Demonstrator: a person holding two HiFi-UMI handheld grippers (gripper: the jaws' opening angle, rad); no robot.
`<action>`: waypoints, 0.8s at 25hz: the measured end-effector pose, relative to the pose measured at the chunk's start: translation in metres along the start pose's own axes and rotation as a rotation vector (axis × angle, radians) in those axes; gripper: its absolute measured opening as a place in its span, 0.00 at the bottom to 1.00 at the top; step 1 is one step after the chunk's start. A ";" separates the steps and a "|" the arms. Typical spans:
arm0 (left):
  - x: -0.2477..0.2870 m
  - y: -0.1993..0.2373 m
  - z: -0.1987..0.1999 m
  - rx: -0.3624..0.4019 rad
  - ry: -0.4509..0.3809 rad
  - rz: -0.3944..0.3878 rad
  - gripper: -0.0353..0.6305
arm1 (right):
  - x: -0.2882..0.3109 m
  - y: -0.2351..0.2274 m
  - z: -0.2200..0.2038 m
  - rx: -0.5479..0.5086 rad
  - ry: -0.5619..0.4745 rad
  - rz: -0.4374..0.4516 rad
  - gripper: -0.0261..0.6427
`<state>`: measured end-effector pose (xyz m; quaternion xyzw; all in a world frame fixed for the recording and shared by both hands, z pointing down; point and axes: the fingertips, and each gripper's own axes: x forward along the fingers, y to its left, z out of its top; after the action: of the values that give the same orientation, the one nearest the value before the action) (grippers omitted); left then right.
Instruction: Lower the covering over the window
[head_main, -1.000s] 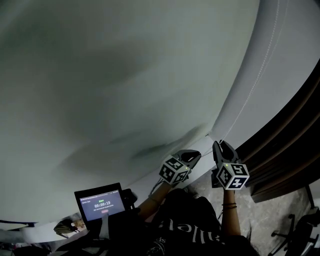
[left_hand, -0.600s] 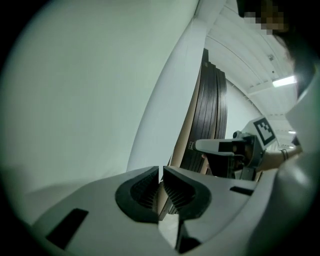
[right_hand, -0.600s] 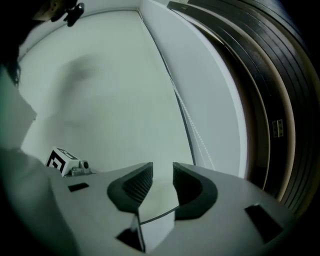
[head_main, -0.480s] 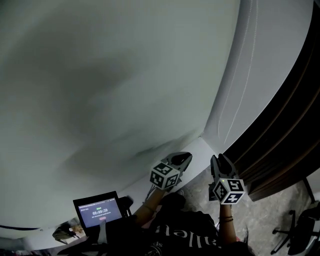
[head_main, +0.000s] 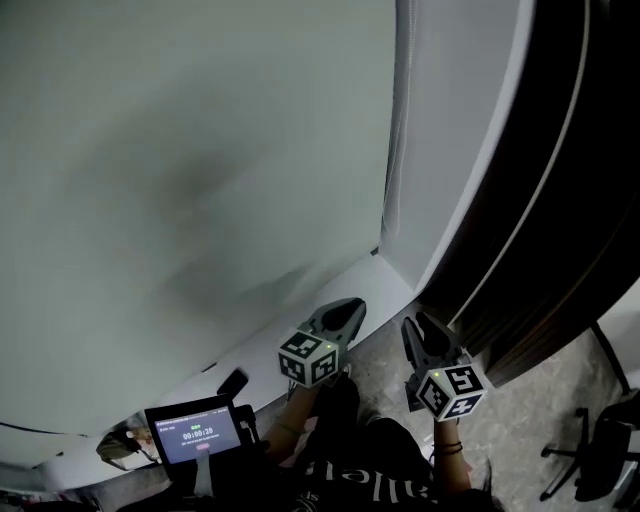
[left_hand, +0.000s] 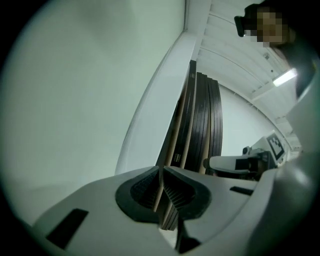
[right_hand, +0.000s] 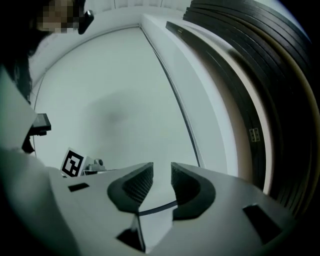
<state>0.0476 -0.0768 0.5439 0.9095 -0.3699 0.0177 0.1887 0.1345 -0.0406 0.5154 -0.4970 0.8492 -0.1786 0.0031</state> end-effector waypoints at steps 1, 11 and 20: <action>-0.003 -0.016 -0.004 -0.003 -0.004 0.001 0.07 | -0.014 0.001 -0.003 0.004 0.005 0.014 0.20; -0.040 -0.100 -0.050 0.016 0.032 0.025 0.07 | -0.084 0.024 -0.042 0.036 0.059 0.128 0.20; -0.074 -0.114 -0.037 0.051 -0.004 0.015 0.07 | -0.096 0.061 -0.046 0.034 0.045 0.162 0.20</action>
<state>0.0755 0.0606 0.5276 0.9114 -0.3763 0.0266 0.1643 0.1232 0.0812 0.5233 -0.4224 0.8833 -0.2032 0.0070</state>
